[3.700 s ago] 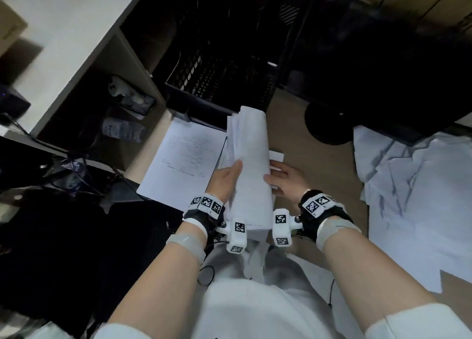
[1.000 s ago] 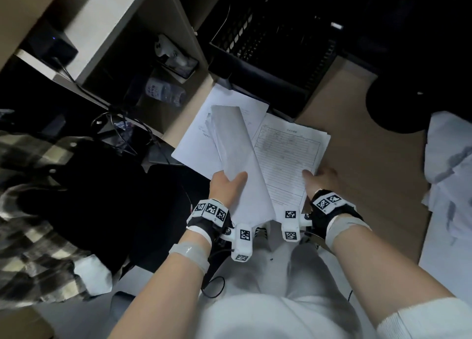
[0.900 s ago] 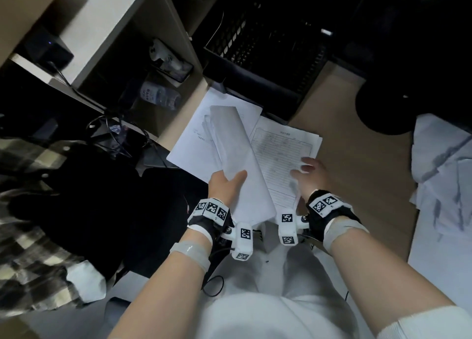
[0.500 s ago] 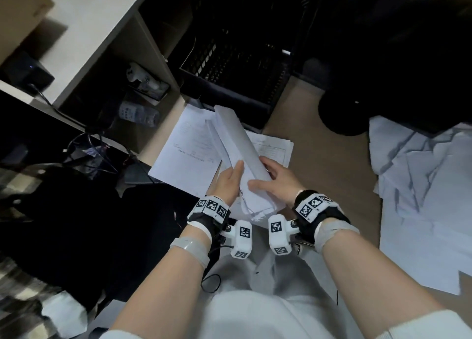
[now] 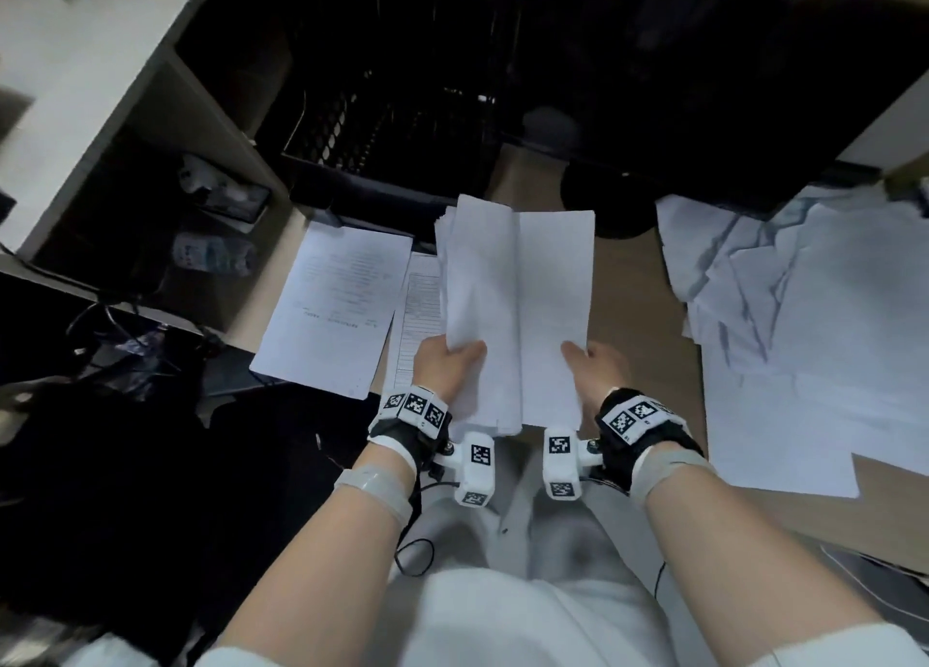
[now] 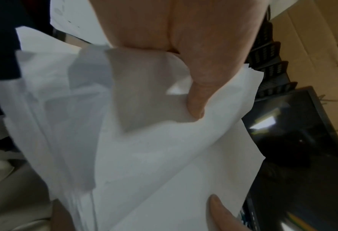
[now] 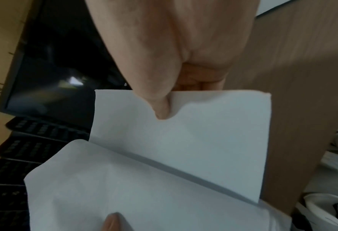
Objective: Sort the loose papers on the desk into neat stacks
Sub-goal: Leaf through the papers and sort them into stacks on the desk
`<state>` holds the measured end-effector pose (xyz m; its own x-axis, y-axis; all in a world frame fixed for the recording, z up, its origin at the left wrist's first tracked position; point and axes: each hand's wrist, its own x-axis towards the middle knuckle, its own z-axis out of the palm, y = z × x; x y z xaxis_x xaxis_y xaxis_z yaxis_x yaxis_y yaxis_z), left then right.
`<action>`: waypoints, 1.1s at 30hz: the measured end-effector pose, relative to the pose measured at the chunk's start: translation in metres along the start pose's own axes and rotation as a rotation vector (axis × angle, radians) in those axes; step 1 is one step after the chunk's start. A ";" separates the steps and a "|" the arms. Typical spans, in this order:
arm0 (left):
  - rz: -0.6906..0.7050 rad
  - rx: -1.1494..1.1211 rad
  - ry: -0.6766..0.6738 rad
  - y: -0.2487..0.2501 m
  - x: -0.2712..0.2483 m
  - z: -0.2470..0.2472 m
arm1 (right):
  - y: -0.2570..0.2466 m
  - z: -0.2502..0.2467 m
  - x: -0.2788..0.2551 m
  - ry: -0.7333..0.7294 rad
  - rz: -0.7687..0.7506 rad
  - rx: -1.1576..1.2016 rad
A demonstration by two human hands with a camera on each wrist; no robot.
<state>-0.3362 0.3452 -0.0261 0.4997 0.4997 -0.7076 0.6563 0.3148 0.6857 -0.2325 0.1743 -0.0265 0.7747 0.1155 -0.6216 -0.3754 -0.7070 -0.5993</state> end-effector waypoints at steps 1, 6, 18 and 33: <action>0.027 0.052 0.003 -0.001 0.001 0.003 | 0.006 -0.006 0.001 0.014 0.015 -0.013; 0.071 0.118 0.077 -0.004 0.000 0.027 | 0.027 -0.030 0.007 0.084 0.091 -0.061; 0.030 0.104 0.316 0.001 0.003 0.063 | 0.091 -0.085 0.058 0.039 0.285 -0.146; 0.042 0.049 0.163 0.033 -0.016 0.136 | 0.001 -0.097 0.078 -0.501 -0.128 0.221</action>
<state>-0.2454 0.2384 -0.0152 0.4316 0.6370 -0.6387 0.6655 0.2532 0.7022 -0.1234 0.1152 -0.0268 0.5050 0.5465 -0.6681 -0.4333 -0.5089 -0.7438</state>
